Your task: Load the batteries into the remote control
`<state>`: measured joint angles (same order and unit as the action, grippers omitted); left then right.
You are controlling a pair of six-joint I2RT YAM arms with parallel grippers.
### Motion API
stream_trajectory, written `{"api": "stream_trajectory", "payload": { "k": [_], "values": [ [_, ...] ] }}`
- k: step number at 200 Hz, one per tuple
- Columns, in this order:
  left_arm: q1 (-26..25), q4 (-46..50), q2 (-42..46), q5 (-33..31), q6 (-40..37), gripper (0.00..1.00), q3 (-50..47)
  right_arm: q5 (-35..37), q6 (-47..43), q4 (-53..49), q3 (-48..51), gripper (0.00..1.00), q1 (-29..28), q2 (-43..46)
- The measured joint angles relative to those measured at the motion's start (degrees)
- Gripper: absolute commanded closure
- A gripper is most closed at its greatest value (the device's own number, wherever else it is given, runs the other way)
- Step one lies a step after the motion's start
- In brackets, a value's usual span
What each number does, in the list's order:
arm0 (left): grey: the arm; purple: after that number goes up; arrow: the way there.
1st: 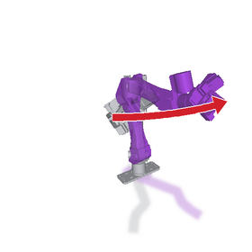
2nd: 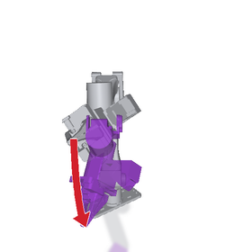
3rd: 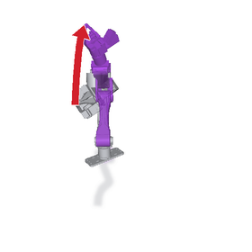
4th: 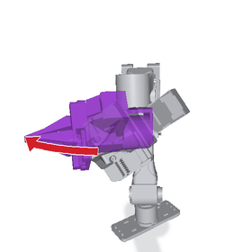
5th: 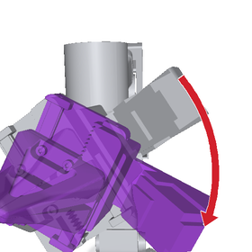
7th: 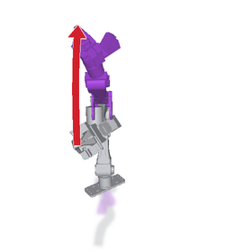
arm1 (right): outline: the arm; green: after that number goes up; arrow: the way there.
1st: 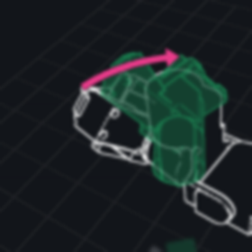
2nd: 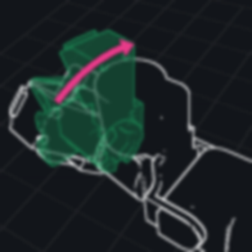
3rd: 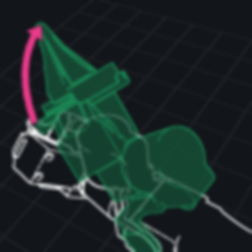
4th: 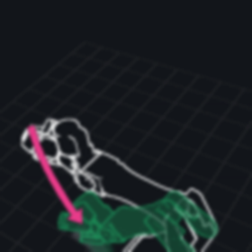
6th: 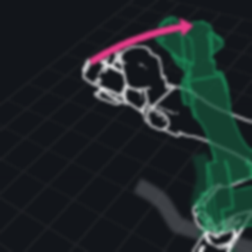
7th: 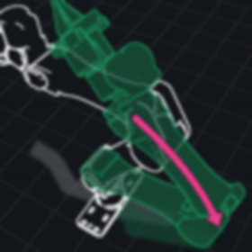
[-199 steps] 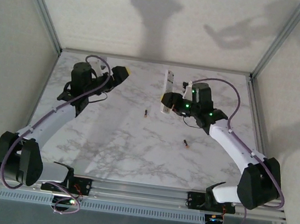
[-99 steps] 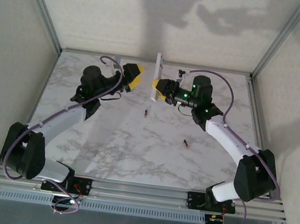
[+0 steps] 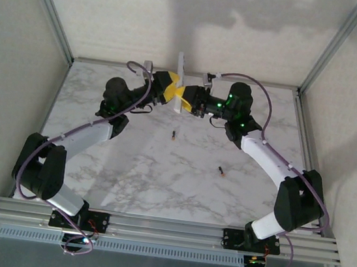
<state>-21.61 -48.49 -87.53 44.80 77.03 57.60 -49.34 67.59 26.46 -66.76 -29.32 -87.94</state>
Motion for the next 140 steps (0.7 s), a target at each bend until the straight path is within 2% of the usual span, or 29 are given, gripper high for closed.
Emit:
{"api": "stream_trajectory", "payload": {
  "k": [48,115,140],
  "values": [
    [-0.48,-1.51,-0.52,0.70,0.61,0.35,1.64,-0.26,0.24,1.07,-0.17,0.62,-0.11,-0.04],
    [-1.11,-1.86,-2.56,0.90,1.03,0.38,3.89,-0.24,1.84,2.45,-0.22,0.61,-0.46,-0.09],
    [-1.22,-1.92,-2.64,0.90,0.85,0.48,3.91,-0.26,2.60,3.32,-0.22,0.61,-0.61,-0.31]
  ]
}}
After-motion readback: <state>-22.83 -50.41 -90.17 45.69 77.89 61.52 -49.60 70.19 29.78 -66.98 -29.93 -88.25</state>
